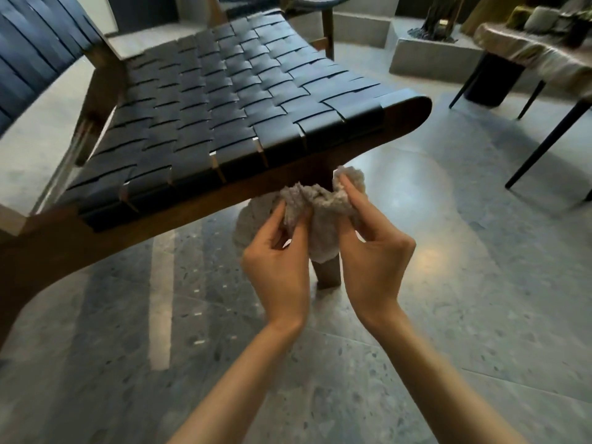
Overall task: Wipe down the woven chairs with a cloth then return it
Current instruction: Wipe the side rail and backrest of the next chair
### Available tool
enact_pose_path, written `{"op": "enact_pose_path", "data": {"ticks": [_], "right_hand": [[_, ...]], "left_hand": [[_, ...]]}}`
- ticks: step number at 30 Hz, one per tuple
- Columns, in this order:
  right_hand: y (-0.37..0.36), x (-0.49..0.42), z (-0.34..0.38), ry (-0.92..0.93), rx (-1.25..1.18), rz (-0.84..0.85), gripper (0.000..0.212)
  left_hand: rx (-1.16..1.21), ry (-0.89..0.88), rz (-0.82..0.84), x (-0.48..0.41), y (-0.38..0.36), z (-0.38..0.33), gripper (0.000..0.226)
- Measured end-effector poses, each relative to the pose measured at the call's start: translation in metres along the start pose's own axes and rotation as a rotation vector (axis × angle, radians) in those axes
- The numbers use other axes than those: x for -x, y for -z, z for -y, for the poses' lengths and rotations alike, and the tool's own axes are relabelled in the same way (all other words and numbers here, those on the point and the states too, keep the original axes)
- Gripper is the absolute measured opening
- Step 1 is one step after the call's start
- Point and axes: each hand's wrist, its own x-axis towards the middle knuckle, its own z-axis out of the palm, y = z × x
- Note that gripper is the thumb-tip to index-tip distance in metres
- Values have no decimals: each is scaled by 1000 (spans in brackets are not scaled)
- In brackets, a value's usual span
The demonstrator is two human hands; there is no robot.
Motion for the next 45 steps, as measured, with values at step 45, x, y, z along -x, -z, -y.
{"op": "enact_pose_path", "data": {"ticks": [45], "right_hand": [[-173, 20, 117, 639, -43, 908, 35]], "left_hand": [[-890, -445, -167, -81, 287, -6, 39]]}}
